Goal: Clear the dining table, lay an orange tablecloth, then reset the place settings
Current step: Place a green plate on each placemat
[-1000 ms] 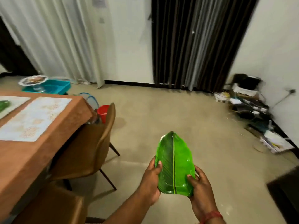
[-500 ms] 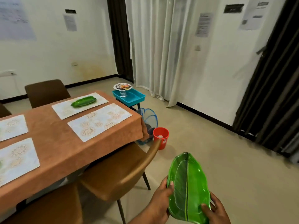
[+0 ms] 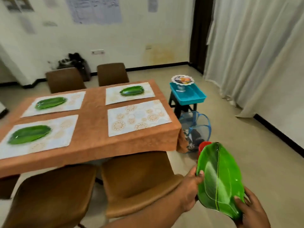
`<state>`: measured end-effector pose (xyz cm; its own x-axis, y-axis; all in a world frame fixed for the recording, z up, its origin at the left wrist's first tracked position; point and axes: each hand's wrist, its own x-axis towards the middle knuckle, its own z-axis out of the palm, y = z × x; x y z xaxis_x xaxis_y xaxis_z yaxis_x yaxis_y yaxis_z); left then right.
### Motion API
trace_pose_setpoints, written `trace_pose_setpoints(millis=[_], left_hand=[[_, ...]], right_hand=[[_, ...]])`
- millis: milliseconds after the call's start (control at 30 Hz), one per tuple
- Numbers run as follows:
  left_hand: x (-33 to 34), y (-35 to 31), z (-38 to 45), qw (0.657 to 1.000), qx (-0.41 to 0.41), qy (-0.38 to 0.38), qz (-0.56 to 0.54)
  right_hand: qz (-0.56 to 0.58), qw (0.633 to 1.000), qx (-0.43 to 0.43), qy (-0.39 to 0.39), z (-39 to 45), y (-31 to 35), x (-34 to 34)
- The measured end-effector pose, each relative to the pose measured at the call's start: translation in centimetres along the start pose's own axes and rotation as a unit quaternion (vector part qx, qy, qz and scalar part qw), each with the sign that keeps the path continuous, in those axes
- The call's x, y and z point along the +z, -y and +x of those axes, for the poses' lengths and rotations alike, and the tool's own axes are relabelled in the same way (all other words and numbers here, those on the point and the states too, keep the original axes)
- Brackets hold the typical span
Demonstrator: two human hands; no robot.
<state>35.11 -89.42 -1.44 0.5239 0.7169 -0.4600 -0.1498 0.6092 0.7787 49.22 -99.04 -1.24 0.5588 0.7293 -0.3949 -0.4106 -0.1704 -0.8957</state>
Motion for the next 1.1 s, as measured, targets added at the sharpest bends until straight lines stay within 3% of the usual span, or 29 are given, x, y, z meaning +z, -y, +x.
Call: trace_pose_setpoints(millis=[267, 467, 600, 867, 1000, 1100], left_hand=[[1.6, -4.5, 9.6, 0.976, 0.066, -0.175, -0.108], [-1.8, -7.9, 16.0, 0.936, 0.125, -0.279, -0.172], [-5.5, -10.3, 20.3, 0.915, 0.144, -0.315, -0.209], [-12.0, -16.4, 28.3, 0.887, 0.093, -0.390, -0.227], [-17.6, -17.6, 30.1, 0.813, 0.109, -0.491, -0.293], [-21.7, -17.1, 29.8, 0.751, 0.065, -0.602, -0.263]], right_hand=[[-0.078, 0.975, 0.055, 0.201, 17.0, 6.7, 4.6], [-0.131, 0.938, 0.087, 0.310, 27.2, 6.9, 12.4], [-0.151, 0.920, 0.124, 0.341, 32.7, 6.5, 18.3], [-0.230, 0.893, 0.134, 0.364, 43.8, 6.5, 29.0], [-0.282, 0.858, 0.134, 0.408, 47.6, 4.2, 35.4], [-0.331, 0.821, 0.131, 0.447, 49.8, 2.6, 40.3]])
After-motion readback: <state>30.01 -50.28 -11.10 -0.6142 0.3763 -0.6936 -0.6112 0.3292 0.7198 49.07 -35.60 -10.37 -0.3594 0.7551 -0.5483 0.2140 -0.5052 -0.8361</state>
